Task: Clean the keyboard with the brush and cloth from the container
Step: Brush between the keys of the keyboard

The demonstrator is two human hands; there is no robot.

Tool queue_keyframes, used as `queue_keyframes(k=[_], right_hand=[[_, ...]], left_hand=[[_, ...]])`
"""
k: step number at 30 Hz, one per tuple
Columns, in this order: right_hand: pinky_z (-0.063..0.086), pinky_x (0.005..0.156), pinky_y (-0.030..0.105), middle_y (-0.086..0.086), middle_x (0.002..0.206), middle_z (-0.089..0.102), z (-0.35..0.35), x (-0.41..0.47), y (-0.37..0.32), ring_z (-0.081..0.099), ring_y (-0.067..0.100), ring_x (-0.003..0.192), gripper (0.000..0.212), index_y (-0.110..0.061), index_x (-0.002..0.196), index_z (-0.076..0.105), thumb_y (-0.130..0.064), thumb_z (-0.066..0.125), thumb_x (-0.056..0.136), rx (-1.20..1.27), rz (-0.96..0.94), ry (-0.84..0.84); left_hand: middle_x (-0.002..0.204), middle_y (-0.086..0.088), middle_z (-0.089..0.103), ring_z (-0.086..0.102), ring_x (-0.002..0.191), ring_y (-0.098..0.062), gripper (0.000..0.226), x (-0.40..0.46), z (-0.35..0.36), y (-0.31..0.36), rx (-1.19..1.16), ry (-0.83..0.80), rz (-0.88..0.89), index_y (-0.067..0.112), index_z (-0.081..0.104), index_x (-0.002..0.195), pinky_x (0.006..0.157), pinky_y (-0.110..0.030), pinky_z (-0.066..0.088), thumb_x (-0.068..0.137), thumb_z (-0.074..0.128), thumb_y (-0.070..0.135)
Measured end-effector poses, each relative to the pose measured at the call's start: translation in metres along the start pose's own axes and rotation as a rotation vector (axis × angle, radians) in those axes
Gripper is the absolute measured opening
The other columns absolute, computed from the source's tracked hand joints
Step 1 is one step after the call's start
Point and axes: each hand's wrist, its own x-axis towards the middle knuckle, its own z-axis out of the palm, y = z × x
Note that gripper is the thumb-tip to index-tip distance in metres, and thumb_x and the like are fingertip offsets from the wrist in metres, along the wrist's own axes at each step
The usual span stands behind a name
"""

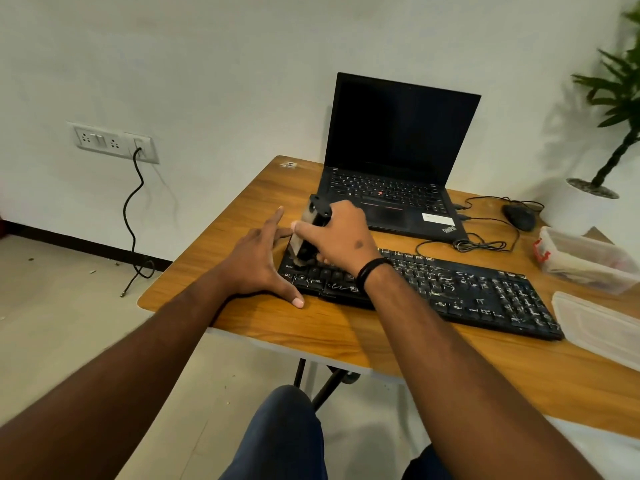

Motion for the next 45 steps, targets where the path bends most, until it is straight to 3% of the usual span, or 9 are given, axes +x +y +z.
queue_keyframes(k=[5, 11, 17, 22, 27, 30, 36, 42, 45], right_hand=[[0.049, 0.048, 0.030, 0.007, 0.058, 0.063, -0.020, -0.015, 0.006, 0.060, 0.018, 0.052, 0.038, -0.006, 0.061, 0.057, -0.031, 0.072, 0.085, -0.034, -0.094, 0.101], [0.037, 0.045, 0.014, -0.009, 0.054, 0.055, -0.020, -0.032, 0.015, 0.050, 0.003, 0.048, 0.039, -0.023, 0.056, 0.050, -0.031, 0.074, 0.085, -0.075, -0.106, 0.055], [0.045, 0.041, 0.022, 0.009, 0.060, 0.067, -0.026, -0.032, 0.009, 0.057, 0.010, 0.044, 0.028, -0.007, 0.067, 0.065, -0.026, 0.075, 0.086, 0.047, -0.035, -0.138], [0.047, 0.044, 0.029, 0.013, 0.067, 0.071, -0.019, -0.030, 0.008, 0.062, 0.023, 0.049, 0.026, -0.002, 0.080, 0.068, -0.027, 0.073, 0.087, 0.046, 0.005, -0.230], [0.046, 0.044, 0.028, 0.011, 0.061, 0.068, -0.015, -0.026, 0.007, 0.058, 0.016, 0.046, 0.029, -0.001, 0.075, 0.067, -0.026, 0.074, 0.086, 0.067, -0.019, -0.110], [0.046, 0.042, 0.028, 0.016, 0.070, 0.072, -0.013, -0.027, 0.004, 0.060, 0.021, 0.048, 0.023, -0.004, 0.082, 0.070, -0.026, 0.073, 0.087, 0.090, 0.040, -0.319], [0.049, 0.045, 0.025, 0.013, 0.070, 0.070, -0.023, -0.018, 0.005, 0.061, 0.014, 0.050, 0.029, -0.002, 0.081, 0.068, -0.029, 0.077, 0.084, -0.018, -0.042, -0.250], [0.049, 0.046, 0.024, 0.000, 0.059, 0.066, 0.006, -0.015, -0.011, 0.062, 0.008, 0.046, 0.022, -0.008, 0.079, 0.067, -0.025, 0.081, 0.081, 0.005, -0.108, -0.347], [0.055, 0.050, 0.032, 0.005, 0.063, 0.069, 0.001, -0.010, -0.011, 0.066, 0.022, 0.052, 0.021, -0.011, 0.078, 0.067, -0.026, 0.081, 0.081, -0.010, -0.070, -0.363]], left_hand=[[0.146, 0.025, 0.026, 0.016, 0.148, -0.016, 0.167, 0.002, -0.005, -0.007, -0.024, -0.084, 0.029, 0.028, -0.017, 0.159, 0.119, -0.037, 0.013, 0.039, 0.098, 0.049], [0.144, 0.031, 0.023, 0.015, 0.147, -0.012, 0.173, 0.002, -0.007, -0.013, -0.063, -0.126, 0.044, 0.031, -0.016, 0.158, 0.120, -0.037, 0.014, 0.027, 0.090, 0.069], [0.162, 0.008, 0.027, 0.016, 0.139, -0.004, 0.174, 0.002, -0.006, -0.010, -0.050, -0.103, 0.049, 0.025, -0.014, 0.160, 0.112, -0.026, 0.012, 0.026, 0.087, 0.072], [0.163, 0.003, 0.025, 0.016, 0.149, -0.021, 0.164, 0.001, -0.005, -0.007, -0.052, -0.079, 0.022, 0.025, -0.013, 0.160, 0.115, -0.032, 0.015, 0.040, 0.097, 0.044], [0.163, 0.004, 0.024, 0.015, 0.150, -0.023, 0.173, 0.001, -0.007, -0.007, -0.039, -0.101, 0.020, 0.027, -0.015, 0.159, 0.117, -0.036, 0.015, 0.027, 0.089, 0.071], [0.163, 0.001, 0.022, 0.014, 0.151, -0.024, 0.163, 0.001, -0.005, -0.005, -0.043, -0.092, -0.006, 0.026, -0.014, 0.159, 0.119, -0.039, 0.016, 0.043, 0.099, 0.043], [0.164, 0.001, 0.021, 0.012, 0.151, -0.023, 0.160, 0.002, -0.005, -0.005, -0.043, -0.085, -0.011, 0.025, -0.014, 0.159, 0.120, -0.039, 0.016, 0.047, 0.100, 0.035], [0.165, -0.006, 0.017, 0.014, 0.151, -0.026, 0.172, 0.000, -0.006, -0.010, -0.052, -0.087, -0.016, 0.028, -0.014, 0.159, 0.119, -0.040, 0.017, 0.030, 0.095, 0.063], [0.164, -0.006, 0.019, 0.014, 0.151, -0.026, 0.172, 0.001, -0.007, -0.012, -0.037, -0.078, -0.032, 0.031, -0.014, 0.159, 0.120, -0.046, 0.021, 0.030, 0.096, 0.063]])
